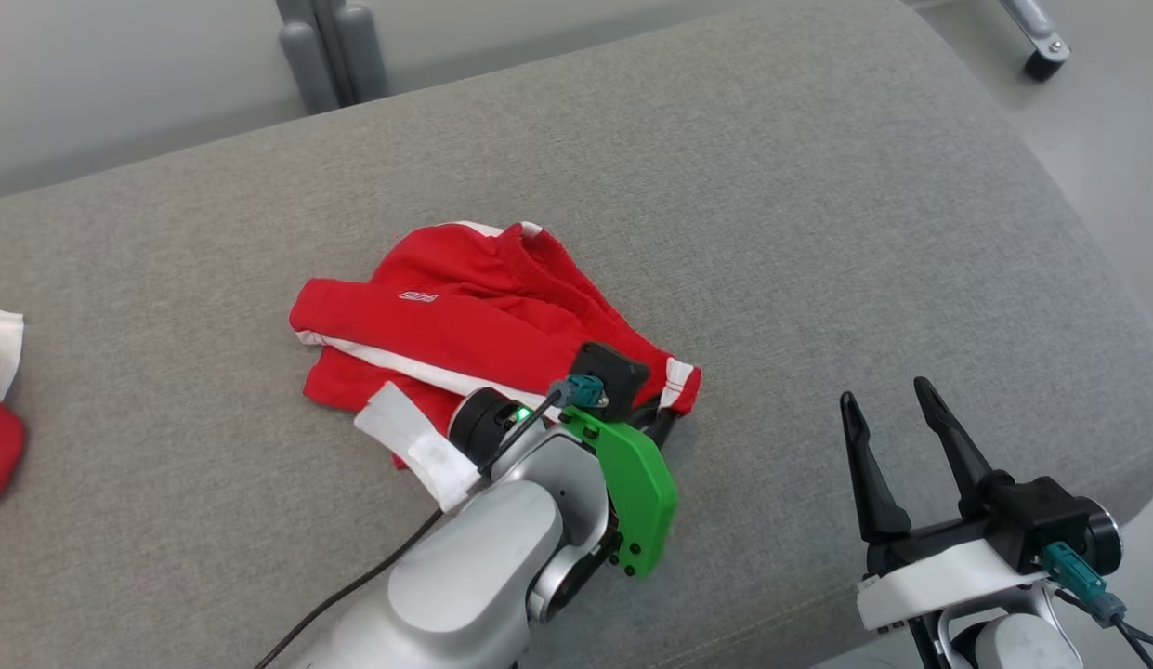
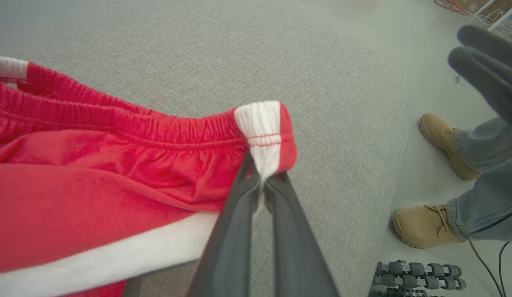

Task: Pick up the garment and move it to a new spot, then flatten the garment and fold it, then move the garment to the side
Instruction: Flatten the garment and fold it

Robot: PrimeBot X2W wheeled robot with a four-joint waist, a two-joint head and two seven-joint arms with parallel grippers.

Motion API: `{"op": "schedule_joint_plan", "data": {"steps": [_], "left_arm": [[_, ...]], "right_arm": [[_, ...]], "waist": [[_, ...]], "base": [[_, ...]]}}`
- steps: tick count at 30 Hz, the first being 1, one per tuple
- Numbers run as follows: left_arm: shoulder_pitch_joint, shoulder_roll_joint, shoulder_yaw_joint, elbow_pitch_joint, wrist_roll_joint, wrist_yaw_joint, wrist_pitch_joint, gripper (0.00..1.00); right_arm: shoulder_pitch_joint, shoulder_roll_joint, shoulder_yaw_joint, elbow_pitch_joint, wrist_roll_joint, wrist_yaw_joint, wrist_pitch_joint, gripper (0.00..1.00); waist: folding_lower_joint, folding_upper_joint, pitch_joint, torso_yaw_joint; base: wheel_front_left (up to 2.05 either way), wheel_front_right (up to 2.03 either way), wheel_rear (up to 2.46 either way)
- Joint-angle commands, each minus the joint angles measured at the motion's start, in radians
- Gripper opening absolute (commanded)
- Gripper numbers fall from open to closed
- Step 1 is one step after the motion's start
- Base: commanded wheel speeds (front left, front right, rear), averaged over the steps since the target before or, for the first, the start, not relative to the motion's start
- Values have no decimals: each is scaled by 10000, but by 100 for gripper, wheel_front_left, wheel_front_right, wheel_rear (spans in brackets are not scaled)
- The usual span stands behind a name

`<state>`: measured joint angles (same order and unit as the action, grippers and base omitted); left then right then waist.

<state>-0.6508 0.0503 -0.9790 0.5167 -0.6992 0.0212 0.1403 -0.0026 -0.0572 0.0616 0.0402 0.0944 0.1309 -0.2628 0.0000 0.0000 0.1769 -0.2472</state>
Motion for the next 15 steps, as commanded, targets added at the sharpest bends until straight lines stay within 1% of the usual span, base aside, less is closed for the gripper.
{"op": "schedule_joint_plan", "data": {"steps": [1,4,8,9,10,11,13,14,15], "left_arm": [[-187,14,-92,16,-77,31,-84,0],[-411,17,-736,212,-277,30,-284,0],[-822,15,-1321,498,-485,111,-541,0],[-898,14,-1454,542,-560,125,-653,5],[-966,15,-1566,575,-633,155,-770,31],[-1011,15,-1716,595,-730,130,-865,48],[-1039,14,-1941,574,-996,71,-1098,78],[-1028,11,-1965,523,-1171,75,-1269,98],[-1043,20,-1999,551,-1327,182,-1402,100]], "right_arm": [[-91,13,30,27,28,-3,-31,100],[-164,21,135,72,68,-3,-31,100],[-214,38,247,139,91,-5,-31,100],[-237,40,267,154,88,-5,-31,100],[-258,47,301,159,94,-3,-31,100],[-282,51,321,171,95,-3,-31,100],[-292,57,368,197,127,-3,-31,100],[-313,59,384,213,149,-5,-31,100],[-356,57,390,224,170,-3,-31,100]], "waist": [[0,0,291,-385],[0,0,427,-594],[0,0,555,-793],[0,0,568,-823],[0,0,601,-862],[0,0,626,-894],[0,0,661,-949],[0,0,687,-977],[0,0,709,-993]], "base": [[0,0,0],[0,0,0],[0,0,0],[0,0,0],[0,0,0],[0,0,0],[0,0,0],[0,0,0],[0,0,0]]}}
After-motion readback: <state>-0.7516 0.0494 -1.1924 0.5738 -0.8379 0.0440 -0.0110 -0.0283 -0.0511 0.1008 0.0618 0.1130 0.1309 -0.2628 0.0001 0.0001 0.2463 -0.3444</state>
